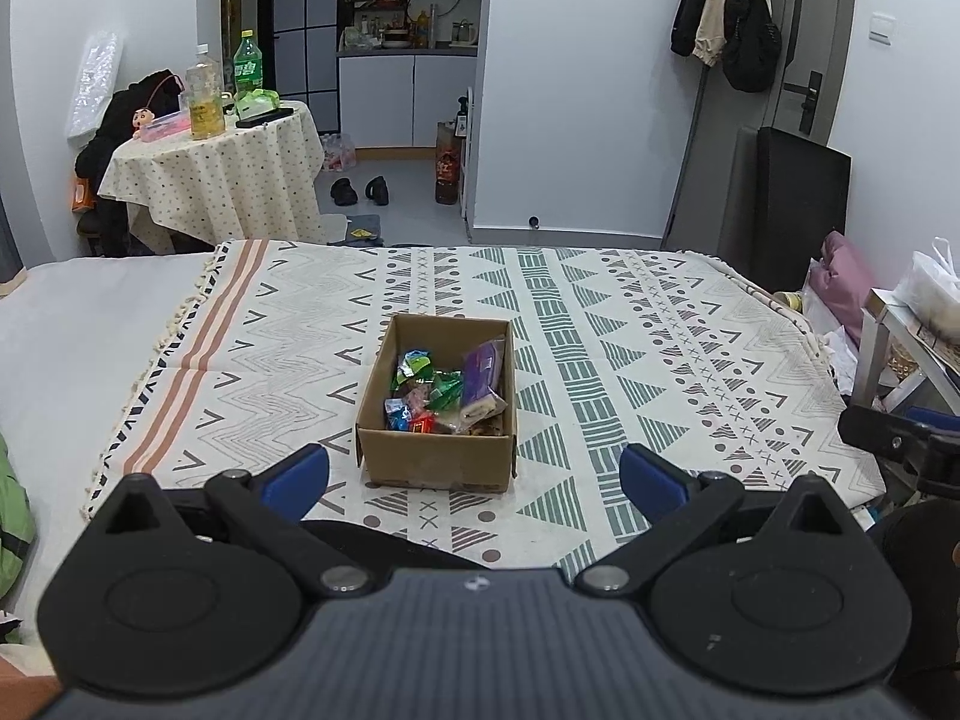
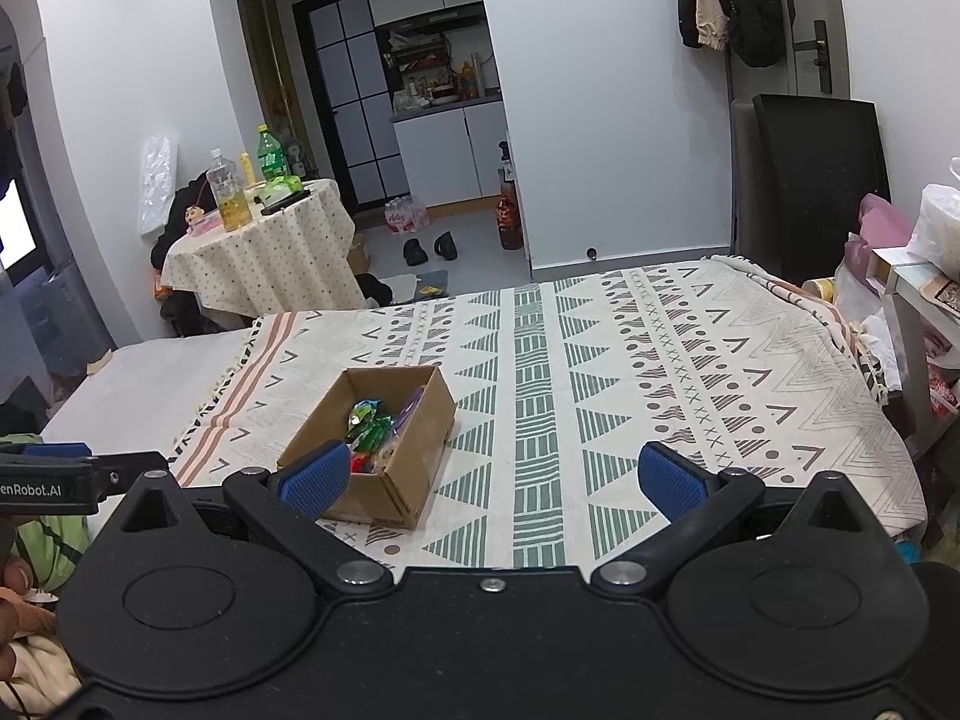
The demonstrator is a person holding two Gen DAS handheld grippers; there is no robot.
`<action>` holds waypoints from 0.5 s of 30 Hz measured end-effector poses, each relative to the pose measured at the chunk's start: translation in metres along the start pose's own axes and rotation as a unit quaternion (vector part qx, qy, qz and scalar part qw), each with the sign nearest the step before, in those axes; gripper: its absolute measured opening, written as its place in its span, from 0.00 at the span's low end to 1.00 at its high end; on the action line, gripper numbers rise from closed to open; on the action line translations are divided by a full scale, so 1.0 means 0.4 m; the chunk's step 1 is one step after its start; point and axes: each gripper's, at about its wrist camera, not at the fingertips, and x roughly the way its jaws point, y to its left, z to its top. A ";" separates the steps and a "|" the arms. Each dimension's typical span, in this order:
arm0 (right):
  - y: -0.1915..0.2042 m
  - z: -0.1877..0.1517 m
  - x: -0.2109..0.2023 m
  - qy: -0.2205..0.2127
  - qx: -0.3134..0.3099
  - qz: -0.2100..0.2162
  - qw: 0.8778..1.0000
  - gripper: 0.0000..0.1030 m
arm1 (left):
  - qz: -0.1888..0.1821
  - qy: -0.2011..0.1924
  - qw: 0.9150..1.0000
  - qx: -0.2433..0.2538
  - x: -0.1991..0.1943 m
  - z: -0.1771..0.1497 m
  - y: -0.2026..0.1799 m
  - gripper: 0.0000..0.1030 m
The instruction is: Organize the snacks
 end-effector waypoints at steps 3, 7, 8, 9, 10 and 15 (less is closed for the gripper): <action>-0.005 -0.001 0.000 0.001 0.001 -0.002 1.000 1.00 | -0.002 0.001 1.000 -0.002 0.002 0.001 -0.001 1.00; -0.005 -0.001 0.001 0.002 0.003 -0.003 1.000 1.00 | -0.002 0.001 1.000 0.000 0.002 0.001 -0.001 1.00; -0.006 -0.001 0.000 0.002 0.004 -0.003 1.000 1.00 | -0.002 0.001 1.000 -0.001 0.002 0.000 -0.001 1.00; -0.009 -0.001 0.001 0.002 0.005 -0.003 1.000 1.00 | -0.003 0.000 1.000 -0.001 0.002 0.000 -0.001 1.00; -0.010 -0.001 0.001 0.002 0.005 -0.003 1.000 1.00 | -0.002 0.000 1.000 -0.001 0.002 0.000 -0.002 1.00; -0.012 0.001 0.002 0.003 0.004 -0.002 1.000 1.00 | -0.002 0.001 1.000 -0.001 0.002 0.001 -0.003 1.00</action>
